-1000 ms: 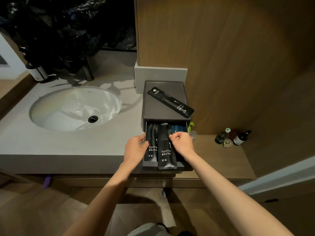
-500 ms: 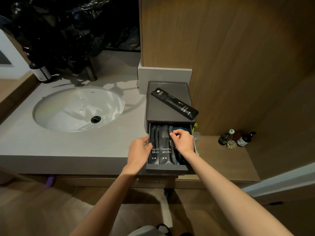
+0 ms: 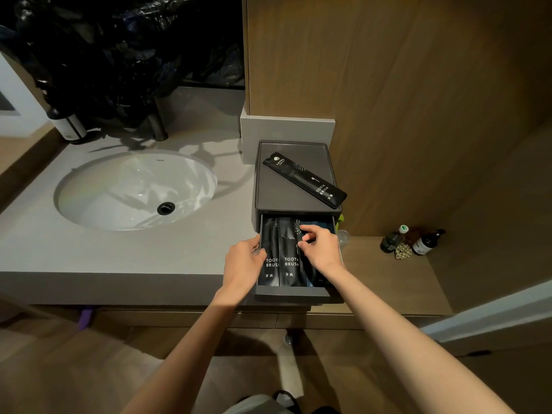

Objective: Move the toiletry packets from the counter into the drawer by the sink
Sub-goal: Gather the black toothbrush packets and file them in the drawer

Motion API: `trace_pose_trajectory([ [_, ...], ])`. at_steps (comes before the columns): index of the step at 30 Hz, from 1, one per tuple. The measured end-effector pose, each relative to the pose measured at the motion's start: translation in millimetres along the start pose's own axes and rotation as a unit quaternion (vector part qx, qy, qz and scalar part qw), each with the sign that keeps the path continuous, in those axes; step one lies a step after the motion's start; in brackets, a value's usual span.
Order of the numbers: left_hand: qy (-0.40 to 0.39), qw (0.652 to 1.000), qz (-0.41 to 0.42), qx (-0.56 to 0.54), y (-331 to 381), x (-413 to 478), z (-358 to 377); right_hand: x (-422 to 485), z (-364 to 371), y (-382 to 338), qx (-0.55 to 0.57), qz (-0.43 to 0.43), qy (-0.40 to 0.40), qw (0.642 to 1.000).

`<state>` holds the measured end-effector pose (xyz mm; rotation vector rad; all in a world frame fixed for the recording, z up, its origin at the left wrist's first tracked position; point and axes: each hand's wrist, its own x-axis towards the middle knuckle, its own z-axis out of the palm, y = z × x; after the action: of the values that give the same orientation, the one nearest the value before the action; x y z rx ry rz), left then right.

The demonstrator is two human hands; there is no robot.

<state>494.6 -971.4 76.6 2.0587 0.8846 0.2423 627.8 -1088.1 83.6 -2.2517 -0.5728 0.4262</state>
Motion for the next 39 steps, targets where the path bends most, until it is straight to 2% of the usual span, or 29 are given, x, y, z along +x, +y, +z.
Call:
trace_pose_trajectory([
  [3,-0.002,1.000,0.000,-0.005,-0.3,0.0,-0.4,-9.1,-7.1,-1.3,-0.089,-0.098,-0.008,0.991],
  [6,-0.006,1.000,0.007,-0.005,-2.2,0.9,0.1,-22.4,-12.7,-2.8,-0.168,-0.195,-0.088,0.962],
  [9,-0.003,1.000,0.011,-0.002,-0.8,0.5,-0.1,-26.3,-10.6,2.0,-0.249,-0.203,-0.196,0.926],
  [12,-0.007,1.000,0.010,0.001,0.4,0.5,-0.3,-24.5,-5.6,4.2,-0.289,-0.182,-0.235,0.910],
  [20,0.012,0.998,0.031,0.045,3.3,-3.7,-5.1,-23.0,-10.7,-8.7,-0.307,-0.178,-0.203,0.913],
  [25,0.134,0.983,0.106,0.068,14.1,-6.1,-19.5,-15.2,-42.3,-28.2,-0.197,-0.220,-0.036,0.955],
  [28,0.136,0.968,0.180,0.109,25.7,9.4,-24.4,8.7,-60.8,-40.2,-0.138,-0.191,0.034,0.971],
  [31,0.088,0.955,0.216,0.185,33.9,29.3,-22.4,40.4,-71.4,-41.0,-0.142,-0.143,0.035,0.979],
  [34,0.040,0.948,0.203,0.243,35.5,41.8,-19.2,66.5,-74.4,-36.6,-0.165,-0.099,0.010,0.981],
  [39,0.012,0.936,0.197,0.293,28.7,47.5,-14.5,93.0,-69.2,-33.4,-0.200,-0.062,-0.041,0.977],
])
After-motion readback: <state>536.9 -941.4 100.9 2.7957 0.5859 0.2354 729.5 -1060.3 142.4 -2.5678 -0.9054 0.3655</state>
